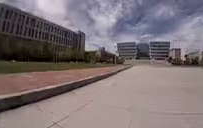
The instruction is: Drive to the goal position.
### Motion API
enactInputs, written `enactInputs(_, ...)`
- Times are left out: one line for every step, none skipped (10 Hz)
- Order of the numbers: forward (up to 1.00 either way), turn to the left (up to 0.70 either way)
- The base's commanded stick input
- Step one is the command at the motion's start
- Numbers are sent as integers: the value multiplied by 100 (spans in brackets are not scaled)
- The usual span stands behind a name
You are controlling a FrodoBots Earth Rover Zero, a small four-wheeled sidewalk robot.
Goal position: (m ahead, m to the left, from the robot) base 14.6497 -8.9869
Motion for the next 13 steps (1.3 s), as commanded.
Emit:
enactInputs(100, -4)
enactInputs(100, -13)
enactInputs(100, -40)
enactInputs(100, -40)
enactInputs(100, -40)
enactInputs(100, -40)
enactInputs(100, -40)
enactInputs(100, -40)
enactInputs(100, -40)
enactInputs(100, -40)
enactInputs(100, -40)
enactInputs(100, -40)
enactInputs(100, -40)
